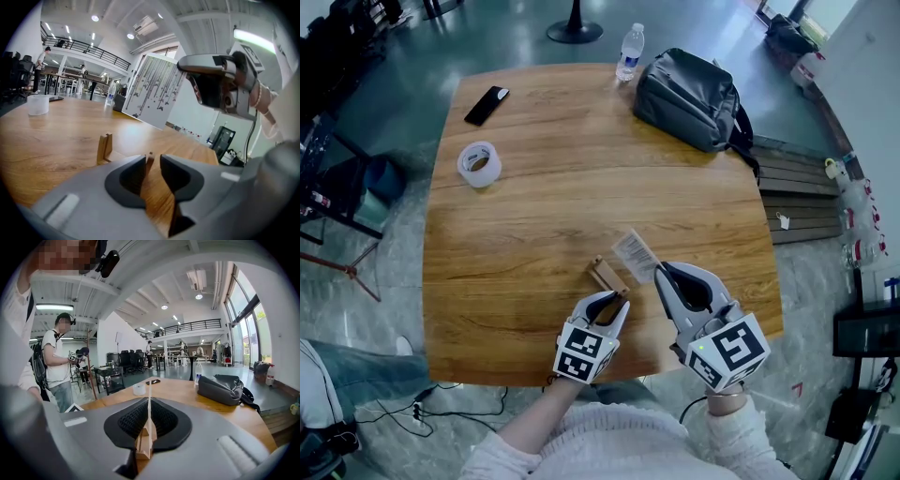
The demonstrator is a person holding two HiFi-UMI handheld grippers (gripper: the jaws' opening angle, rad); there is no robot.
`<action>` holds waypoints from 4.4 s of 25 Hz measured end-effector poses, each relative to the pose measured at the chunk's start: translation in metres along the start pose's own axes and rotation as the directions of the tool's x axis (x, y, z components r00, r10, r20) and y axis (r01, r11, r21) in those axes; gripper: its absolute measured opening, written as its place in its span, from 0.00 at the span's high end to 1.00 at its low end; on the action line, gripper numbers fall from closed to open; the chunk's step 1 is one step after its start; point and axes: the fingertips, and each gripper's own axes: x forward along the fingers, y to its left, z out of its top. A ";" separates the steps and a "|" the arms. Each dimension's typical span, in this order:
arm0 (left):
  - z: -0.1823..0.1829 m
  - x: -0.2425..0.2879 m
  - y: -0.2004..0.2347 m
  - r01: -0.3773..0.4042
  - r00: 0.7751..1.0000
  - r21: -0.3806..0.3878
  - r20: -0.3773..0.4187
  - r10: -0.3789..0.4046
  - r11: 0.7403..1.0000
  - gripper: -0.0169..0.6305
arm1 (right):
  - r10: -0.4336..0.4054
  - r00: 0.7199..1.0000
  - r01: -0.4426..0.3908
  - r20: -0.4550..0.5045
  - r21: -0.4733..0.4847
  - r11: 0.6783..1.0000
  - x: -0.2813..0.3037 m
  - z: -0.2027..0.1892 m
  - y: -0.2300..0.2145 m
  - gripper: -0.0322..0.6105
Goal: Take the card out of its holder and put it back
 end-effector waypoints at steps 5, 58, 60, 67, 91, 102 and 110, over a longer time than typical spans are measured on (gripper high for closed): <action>0.019 -0.016 -0.003 0.002 0.998 0.001 0.060 -0.002 1.000 0.83 | -0.004 1.000 0.004 0.008 0.008 1.000 -0.002 -0.001 -0.001 0.93; 0.111 -0.113 0.001 -0.026 0.957 -0.046 0.288 0.038 0.999 0.96 | -0.024 0.996 0.021 0.087 0.033 0.999 -0.023 0.007 0.021 0.93; 0.110 -0.113 0.001 -0.025 0.957 -0.048 0.286 0.038 0.999 0.96 | -0.025 0.996 0.022 0.085 0.035 0.999 -0.023 0.006 0.021 0.93; 0.109 -0.112 0.003 -0.027 0.958 -0.055 0.283 0.042 0.998 0.96 | -0.018 0.997 0.015 0.077 0.037 0.999 -0.020 0.004 0.021 0.93; 0.078 -0.100 0.018 -0.029 0.973 -0.148 0.221 0.062 0.989 0.96 | 0.049 0.999 -0.048 -0.017 0.045 0.998 0.016 -0.025 0.019 0.93; 0.071 -0.099 0.023 -0.026 0.973 -0.190 0.218 0.068 0.981 0.96 | 0.056 0.998 -0.055 -0.033 0.049 0.997 0.023 -0.031 0.018 0.93; 0.069 -0.100 0.026 -0.024 0.973 -0.203 0.221 0.070 0.979 0.96 | 0.055 0.998 -0.053 -0.033 0.054 0.997 0.029 -0.030 0.016 0.93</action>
